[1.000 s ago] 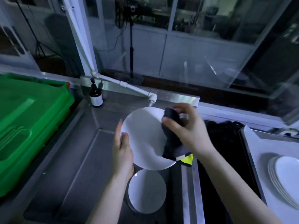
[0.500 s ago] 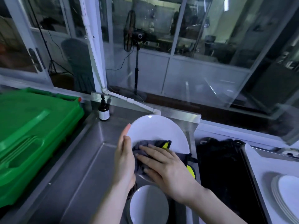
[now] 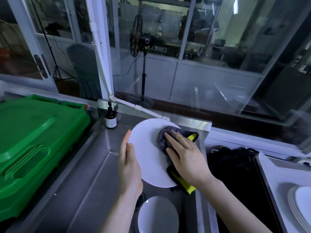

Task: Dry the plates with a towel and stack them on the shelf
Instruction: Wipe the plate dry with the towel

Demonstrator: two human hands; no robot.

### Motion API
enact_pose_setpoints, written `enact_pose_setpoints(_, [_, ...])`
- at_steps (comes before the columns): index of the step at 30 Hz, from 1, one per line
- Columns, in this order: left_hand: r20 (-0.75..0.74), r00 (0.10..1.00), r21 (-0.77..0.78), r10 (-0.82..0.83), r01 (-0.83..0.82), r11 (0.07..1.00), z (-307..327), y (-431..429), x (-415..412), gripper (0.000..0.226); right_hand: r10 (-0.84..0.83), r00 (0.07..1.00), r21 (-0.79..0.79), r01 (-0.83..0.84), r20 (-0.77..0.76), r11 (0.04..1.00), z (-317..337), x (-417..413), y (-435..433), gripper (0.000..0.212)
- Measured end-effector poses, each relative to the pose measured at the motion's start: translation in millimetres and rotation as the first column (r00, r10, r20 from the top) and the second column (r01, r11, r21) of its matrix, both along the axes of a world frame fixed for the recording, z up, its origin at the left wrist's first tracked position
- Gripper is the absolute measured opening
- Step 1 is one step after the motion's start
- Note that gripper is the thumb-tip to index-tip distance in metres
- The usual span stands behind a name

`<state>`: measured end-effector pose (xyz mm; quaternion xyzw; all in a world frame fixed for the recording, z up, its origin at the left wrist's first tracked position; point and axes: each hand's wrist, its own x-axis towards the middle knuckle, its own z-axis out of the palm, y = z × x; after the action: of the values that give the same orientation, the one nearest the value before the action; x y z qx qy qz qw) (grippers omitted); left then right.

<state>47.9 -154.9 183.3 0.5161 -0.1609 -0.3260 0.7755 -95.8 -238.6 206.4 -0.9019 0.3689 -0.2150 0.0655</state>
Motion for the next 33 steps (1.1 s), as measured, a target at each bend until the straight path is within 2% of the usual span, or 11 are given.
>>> enact_pose_setpoints(4, [-0.006, 1.0, 0.014, 0.02, -0.02, 1.0, -0.5, -4.8, 0.2, 0.036, 0.212, 0.976, 0.057, -0.214, 0.047, 0.975, -12.4, -2.5, 38.0, 0.042])
enact_pose_setpoints(7, [0.033, 0.999, 0.006, -0.043, 0.042, 0.999, 3.2, -10.4, -2.9, 0.037, 0.317, 0.948, 0.057, -0.318, 0.036, 0.946, -12.9, 13.2, 42.9, 0.044])
enact_pose_setpoints(9, [0.078, 0.996, 0.001, -0.047, 0.047, 0.999, 2.6, -12.4, -5.2, 0.036, 0.269, 0.96, 0.079, -0.275, 0.082, 0.958, -7.5, 26.2, 28.5, 0.044])
enact_pose_setpoints(11, [0.122, 0.992, -0.002, -0.038, 0.039, 0.999, 0.2, -11.3, -9.9, 0.035, 0.127, 0.983, 0.116, -0.143, 0.13, 0.983, -1.0, 38.2, 8.5, 0.044])
enact_pose_setpoints(13, [0.139, 0.989, 0.005, -0.041, 0.041, 0.999, -1.1, -10.5, -13.9, 0.037, -0.003, 0.993, 0.137, -0.013, 0.114, 0.99, 4.8, 48.1, -5.7, 0.046])
enact_pose_setpoints(14, [0.137, 0.99, 0.002, -0.043, 0.043, 0.999, -0.5, -11.2, -13.7, 0.037, -0.004, 0.995, 0.118, -0.008, 0.098, 0.993, 5.6, 51.0, -7.2, 0.047])
enact_pose_setpoints(18, [0.112, 0.993, -0.021, -0.027, 0.03, 0.999, 7.5, -17.2, -1.0, 0.033, 0.26, 0.962, 0.07, -0.266, 0.086, 0.961, 1.5, 43.2, 15.3, 0.046])
enact_pose_setpoints(22, [0.124, 0.992, -0.044, -0.024, 0.03, 0.999, 8.2, -15.8, 7.3, 0.034, 0.353, 0.925, 0.137, -0.371, 0.142, 0.919, -11.3, 23.1, 38.1, 0.049])
enact_pose_setpoints(26, [0.153, 0.986, -0.03, -0.065, 0.071, 0.997, 6.9, -14.2, 3.3, 0.035, 0.299, 0.937, 0.097, -0.319, 0.178, 0.943, -13.9, 24.7, 35.5, 0.046])
enact_pose_setpoints(30, [0.235, 0.972, 0.007, -0.027, 0.026, 1.0, 7.0, -8.3, -1.2, 0.033, 0.179, 0.966, 0.107, -0.201, 0.185, 0.974, -2.7, 45.1, 7.9, 0.045])
enact_pose_setpoints(33, [0.135, 0.99, 0.014, 0.034, -0.037, 0.999, 8.3, -3.8, 1.3, 0.035, 0.014, 0.992, 0.082, -0.024, 0.123, 0.996, 5.1, 43.5, -23.7, 0.046])
